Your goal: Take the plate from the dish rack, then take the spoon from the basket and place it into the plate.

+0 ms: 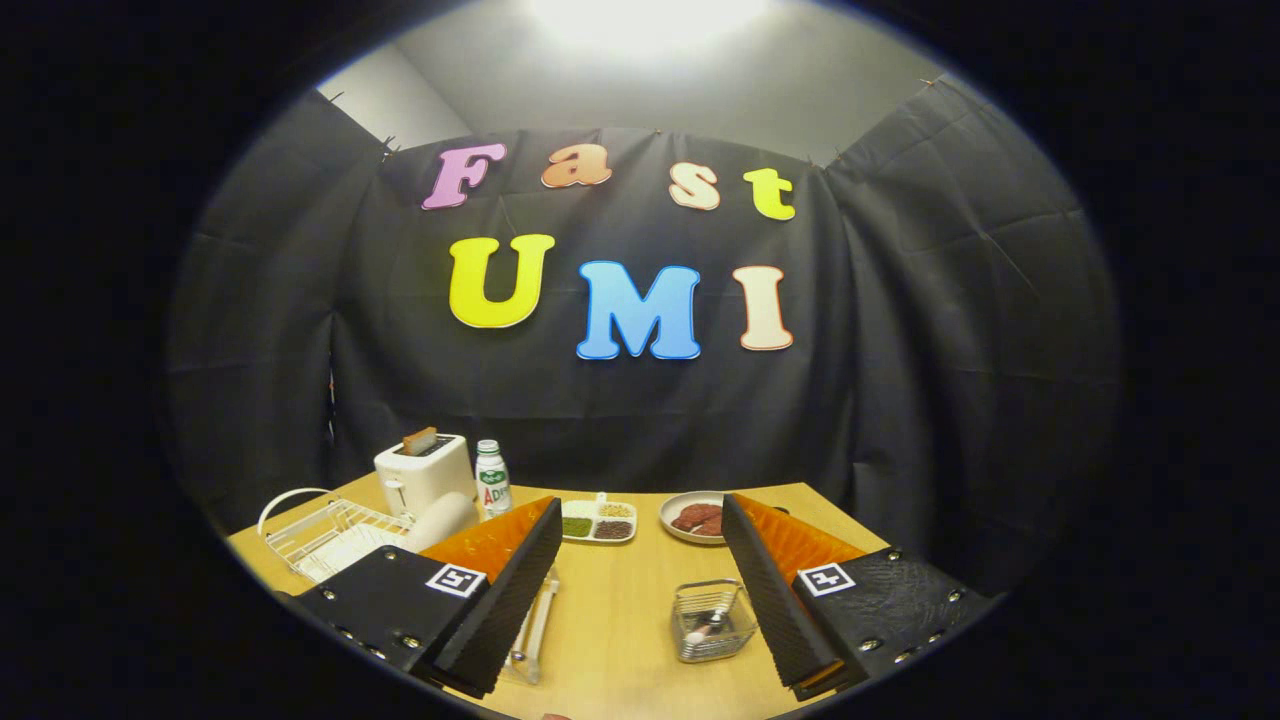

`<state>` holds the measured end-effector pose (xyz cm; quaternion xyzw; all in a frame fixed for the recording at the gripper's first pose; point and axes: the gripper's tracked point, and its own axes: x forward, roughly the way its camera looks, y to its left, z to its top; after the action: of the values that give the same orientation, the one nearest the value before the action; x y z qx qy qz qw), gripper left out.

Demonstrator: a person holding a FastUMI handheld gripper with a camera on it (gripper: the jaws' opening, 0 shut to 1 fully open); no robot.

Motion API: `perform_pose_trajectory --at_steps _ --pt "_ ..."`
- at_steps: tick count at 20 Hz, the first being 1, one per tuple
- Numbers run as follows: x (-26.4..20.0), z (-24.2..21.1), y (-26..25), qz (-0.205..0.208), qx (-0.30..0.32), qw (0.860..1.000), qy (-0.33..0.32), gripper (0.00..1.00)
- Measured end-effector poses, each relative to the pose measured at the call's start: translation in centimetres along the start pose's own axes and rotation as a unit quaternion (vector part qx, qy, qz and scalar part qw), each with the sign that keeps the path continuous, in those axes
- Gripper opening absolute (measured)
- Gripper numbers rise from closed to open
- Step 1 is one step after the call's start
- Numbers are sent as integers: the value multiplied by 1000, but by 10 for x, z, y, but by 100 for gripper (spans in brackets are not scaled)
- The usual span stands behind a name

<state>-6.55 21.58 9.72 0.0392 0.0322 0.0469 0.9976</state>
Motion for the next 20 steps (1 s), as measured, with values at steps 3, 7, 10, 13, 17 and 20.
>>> perform_pose_trajectory --at_steps 3,7,10,13,17,20 --pt "7 2 37 9 0 1000 12 98" --pt "21 -4 81 17 -16 999 41 98" --pt "32 -20 105 17 -27 997 71 98" --pt "45 -40 122 8 -45 993 106 90" --pt "57 -70 136 -14 -76 985 154 88" --pt "66 -91 145 -26 -97 978 184 80"
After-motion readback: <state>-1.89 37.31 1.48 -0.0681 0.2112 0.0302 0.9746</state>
